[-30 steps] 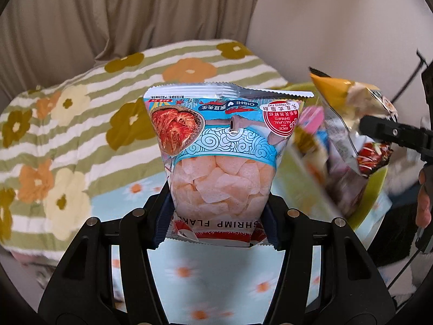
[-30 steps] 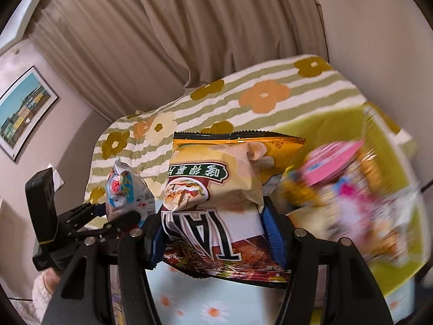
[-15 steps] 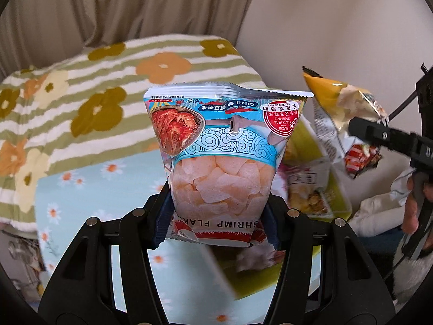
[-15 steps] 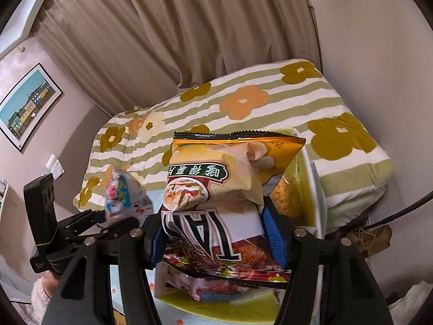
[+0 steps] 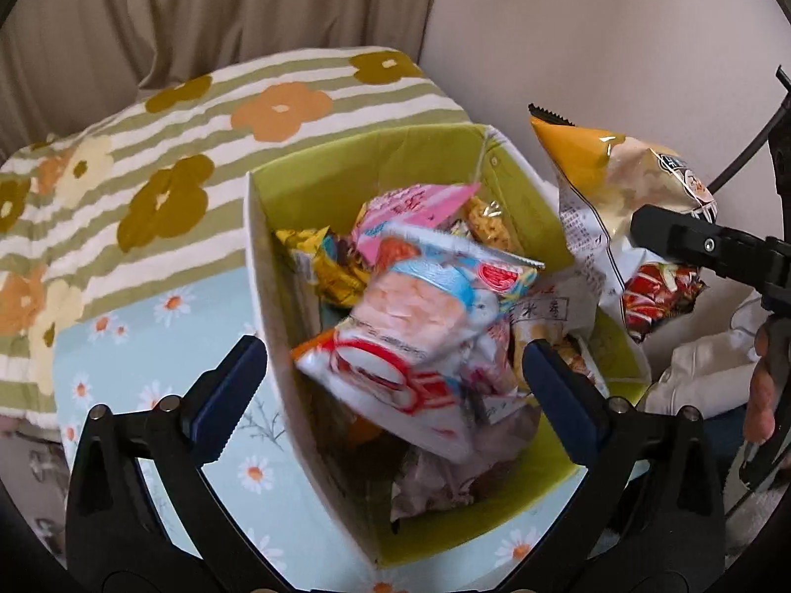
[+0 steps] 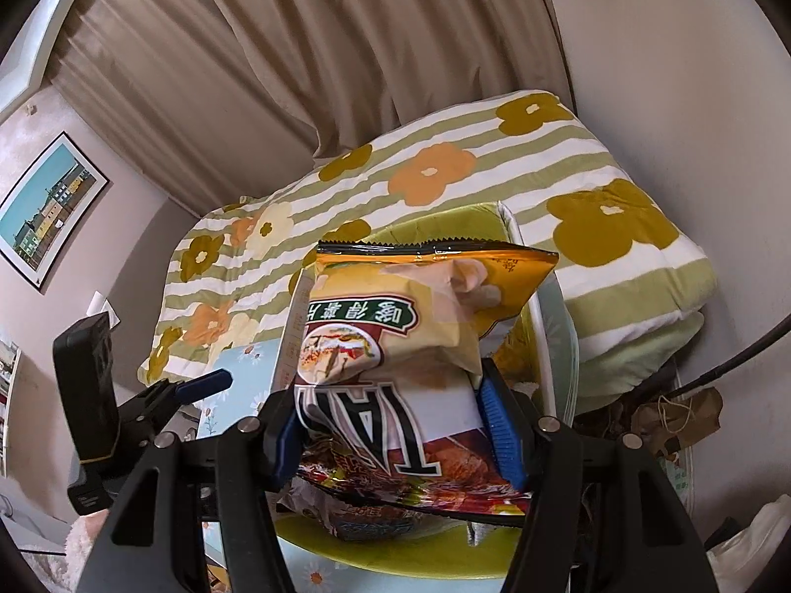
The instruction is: Organize snacks
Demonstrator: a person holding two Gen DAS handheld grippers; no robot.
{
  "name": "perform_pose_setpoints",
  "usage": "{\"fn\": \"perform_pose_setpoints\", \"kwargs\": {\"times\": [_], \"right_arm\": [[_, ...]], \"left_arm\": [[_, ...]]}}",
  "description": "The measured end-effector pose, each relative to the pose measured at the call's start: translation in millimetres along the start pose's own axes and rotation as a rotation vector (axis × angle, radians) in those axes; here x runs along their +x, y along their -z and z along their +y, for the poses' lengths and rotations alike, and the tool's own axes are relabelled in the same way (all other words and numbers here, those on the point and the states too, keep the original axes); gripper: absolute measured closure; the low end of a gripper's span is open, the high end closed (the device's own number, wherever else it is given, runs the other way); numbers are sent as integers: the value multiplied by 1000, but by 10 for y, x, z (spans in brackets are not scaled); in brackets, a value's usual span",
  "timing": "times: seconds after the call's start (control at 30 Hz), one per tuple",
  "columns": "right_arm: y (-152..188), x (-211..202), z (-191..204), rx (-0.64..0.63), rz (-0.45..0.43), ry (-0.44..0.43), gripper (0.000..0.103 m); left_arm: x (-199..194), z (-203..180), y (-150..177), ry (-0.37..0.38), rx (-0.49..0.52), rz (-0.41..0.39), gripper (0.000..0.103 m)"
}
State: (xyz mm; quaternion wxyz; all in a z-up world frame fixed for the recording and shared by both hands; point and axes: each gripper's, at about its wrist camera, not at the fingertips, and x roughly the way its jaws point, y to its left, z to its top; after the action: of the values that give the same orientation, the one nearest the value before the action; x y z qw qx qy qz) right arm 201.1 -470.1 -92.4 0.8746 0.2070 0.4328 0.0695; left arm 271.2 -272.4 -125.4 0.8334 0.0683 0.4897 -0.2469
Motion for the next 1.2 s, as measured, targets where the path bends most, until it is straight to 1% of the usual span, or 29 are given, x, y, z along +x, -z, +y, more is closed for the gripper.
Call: {"fn": "perform_pose_setpoints", "kwargs": {"times": [0.1, 0.2, 0.43, 0.47, 0.53, 0.57, 0.6, 0.73, 0.83, 0.93, 1.07, 1.2], "right_arm": [[43, 36, 62, -48, 3, 35, 45], [68, 54, 131, -87, 2, 51, 45], [-23, 171, 161, -116, 21, 67, 42], [-30, 198, 174, -126, 28, 72, 38], [-41, 242, 209, -157, 15, 109, 20], [-35, 241, 220, -168, 2, 130, 3], [-26, 229, 218, -172, -10, 141, 0], [13, 182, 177, -155, -39, 164, 0], [54, 193, 171, -155, -37, 197, 0], [101, 148, 219, -164, -56, 193, 0], [167, -44, 390, -174, -97, 181, 0], [307, -359, 715, -212, -157, 192, 0]], "left_arm": [[-42, 46, 87, -25, -2, -7, 0], [-87, 105, 138, -38, -14, -13, 0], [-179, 193, 161, -57, -26, -10, 0], [-186, 213, 178, -58, -30, -6, 0], [-207, 232, 187, -61, -38, -2, 0], [-218, 251, 203, -65, -43, 1, 0], [-232, 275, 222, -70, -49, 3, 0], [-283, 370, 300, -94, -75, 2, 0], [-313, 447, 371, -112, -98, -5, 0], [-366, 501, 433, -123, -121, -16, 0], [-610, 554, 546, -139, -135, -62, 0], [-1024, 559, 654, -173, -139, -141, 0]]}}
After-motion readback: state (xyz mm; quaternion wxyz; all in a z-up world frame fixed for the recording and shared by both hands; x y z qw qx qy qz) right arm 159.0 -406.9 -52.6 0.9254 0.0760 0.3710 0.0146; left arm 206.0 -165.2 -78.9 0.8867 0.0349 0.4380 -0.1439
